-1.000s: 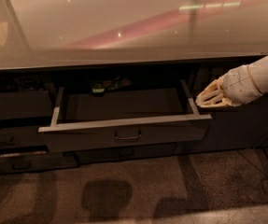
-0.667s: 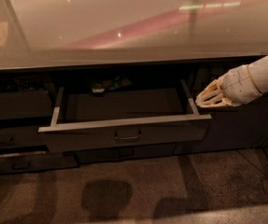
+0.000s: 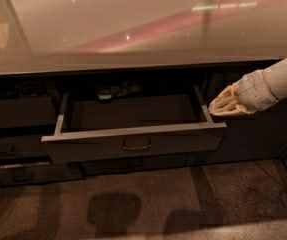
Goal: Open top drawer
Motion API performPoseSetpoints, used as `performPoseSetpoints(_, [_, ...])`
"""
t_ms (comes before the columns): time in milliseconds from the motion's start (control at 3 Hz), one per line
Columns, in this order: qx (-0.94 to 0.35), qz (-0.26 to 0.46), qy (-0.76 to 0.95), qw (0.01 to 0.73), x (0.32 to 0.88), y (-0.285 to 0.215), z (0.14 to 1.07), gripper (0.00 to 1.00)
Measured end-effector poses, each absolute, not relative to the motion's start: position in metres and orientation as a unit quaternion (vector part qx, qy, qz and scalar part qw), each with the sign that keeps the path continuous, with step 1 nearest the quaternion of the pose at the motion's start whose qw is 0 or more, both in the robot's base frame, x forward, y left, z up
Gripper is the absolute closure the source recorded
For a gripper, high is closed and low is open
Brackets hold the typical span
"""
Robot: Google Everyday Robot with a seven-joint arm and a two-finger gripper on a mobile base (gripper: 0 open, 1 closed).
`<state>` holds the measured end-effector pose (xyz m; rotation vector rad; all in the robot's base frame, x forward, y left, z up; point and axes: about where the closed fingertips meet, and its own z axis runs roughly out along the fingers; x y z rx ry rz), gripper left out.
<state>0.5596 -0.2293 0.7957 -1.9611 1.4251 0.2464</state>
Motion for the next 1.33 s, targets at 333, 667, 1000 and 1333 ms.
performPoseSetpoints(333, [-0.775, 0.021, 0.543, 0.323, 0.544, -0.230, 0.781, 1.00])
performPoseSetpoints(667, [-0.775, 0.021, 0.544, 0.322, 0.544, -0.230, 0.781, 1.00])
performPoseSetpoints(1000, [-0.762, 0.039, 0.572, 0.300, 0.573, -0.245, 0.761, 1.00])
performPoseSetpoints(1333, [-0.760, 0.051, 0.590, 0.268, 0.609, -0.254, 0.739, 1.00])
